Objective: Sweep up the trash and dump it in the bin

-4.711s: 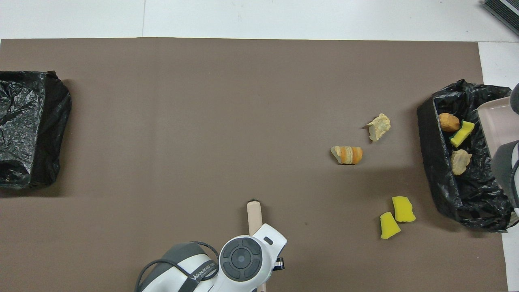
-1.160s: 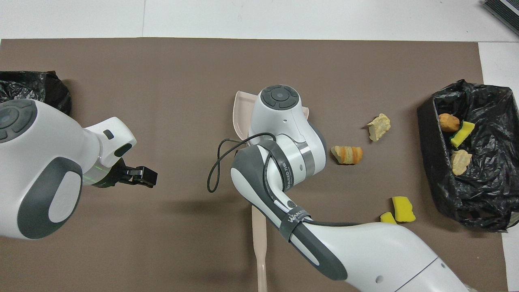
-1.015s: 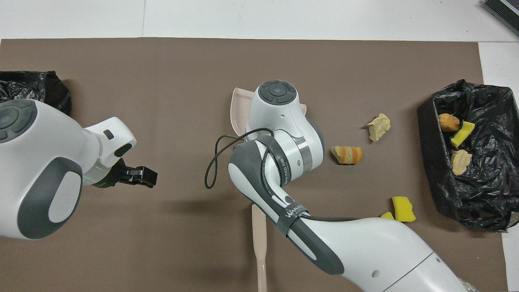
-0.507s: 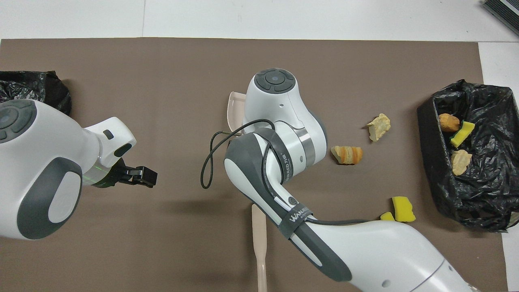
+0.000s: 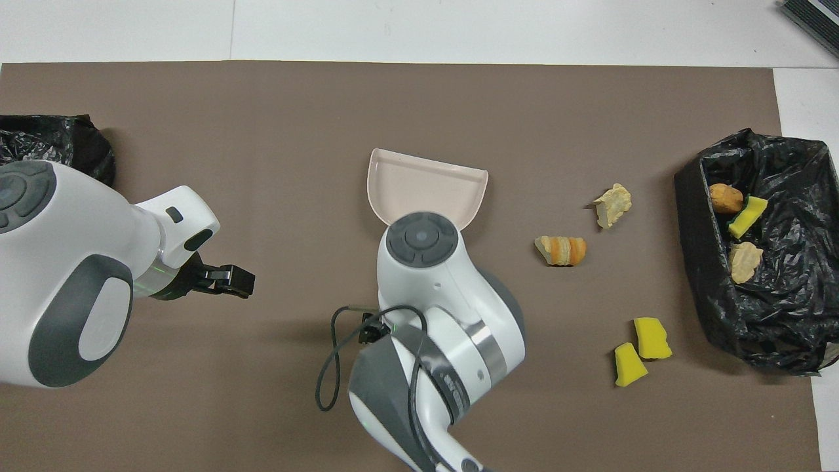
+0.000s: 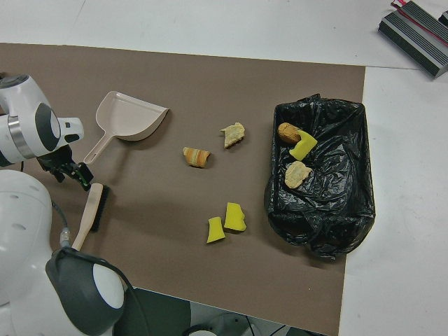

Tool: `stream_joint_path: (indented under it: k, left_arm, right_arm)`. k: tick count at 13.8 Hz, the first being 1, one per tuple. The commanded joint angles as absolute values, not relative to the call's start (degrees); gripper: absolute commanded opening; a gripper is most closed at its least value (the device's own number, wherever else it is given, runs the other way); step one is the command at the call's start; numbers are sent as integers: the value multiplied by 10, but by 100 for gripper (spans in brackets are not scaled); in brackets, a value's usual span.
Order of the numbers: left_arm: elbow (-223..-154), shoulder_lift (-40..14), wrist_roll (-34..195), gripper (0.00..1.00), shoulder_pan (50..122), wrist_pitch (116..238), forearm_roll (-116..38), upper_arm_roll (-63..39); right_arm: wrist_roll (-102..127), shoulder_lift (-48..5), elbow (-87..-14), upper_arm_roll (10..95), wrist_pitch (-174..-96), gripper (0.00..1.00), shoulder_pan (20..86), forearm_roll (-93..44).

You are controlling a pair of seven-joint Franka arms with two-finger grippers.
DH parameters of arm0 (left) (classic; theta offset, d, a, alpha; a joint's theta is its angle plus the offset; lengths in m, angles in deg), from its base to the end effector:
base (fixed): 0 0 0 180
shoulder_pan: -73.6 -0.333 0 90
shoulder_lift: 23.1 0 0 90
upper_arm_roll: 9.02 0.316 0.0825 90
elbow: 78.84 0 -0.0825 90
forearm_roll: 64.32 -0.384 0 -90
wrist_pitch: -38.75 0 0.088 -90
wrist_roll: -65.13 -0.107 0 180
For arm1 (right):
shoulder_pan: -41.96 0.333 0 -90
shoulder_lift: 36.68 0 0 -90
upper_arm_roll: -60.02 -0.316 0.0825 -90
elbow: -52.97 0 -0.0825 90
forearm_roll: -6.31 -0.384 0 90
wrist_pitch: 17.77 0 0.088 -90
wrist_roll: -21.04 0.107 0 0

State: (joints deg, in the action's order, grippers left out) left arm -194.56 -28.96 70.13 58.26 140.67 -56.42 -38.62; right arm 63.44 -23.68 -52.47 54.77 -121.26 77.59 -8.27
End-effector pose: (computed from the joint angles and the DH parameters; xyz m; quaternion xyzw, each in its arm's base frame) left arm 0.4934 -0.1440 0.4780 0.9946 -0.0582 -0.0809 0.0280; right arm 0.4318 0.3982 0.3893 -0.9815 0.0582 0.1819 0.0106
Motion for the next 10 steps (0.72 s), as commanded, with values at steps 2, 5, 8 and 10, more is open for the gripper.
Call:
stream_joint_path:
  k: [2,5,8,10]
  left_arm:
    - [-1949,-297,699,100,579,1412,-573,-388]
    - [-1949,-297,699,100,579,1411,-573,-388]
    - [-1950,-297,699,100,579,1410,-573,-388]
    - [-1950,-297,700,100,579,1409,-573,-388]
  right_arm:
    - [658,-367,-730,548,-1342,100,825,-95]
    - [659,-407,-790,548,-1356,100,851,-95]
    - [669,-417,-826,549,-1361,81,882,-95]
    - [686,-416,-830,548,-1361,64,884,-95]
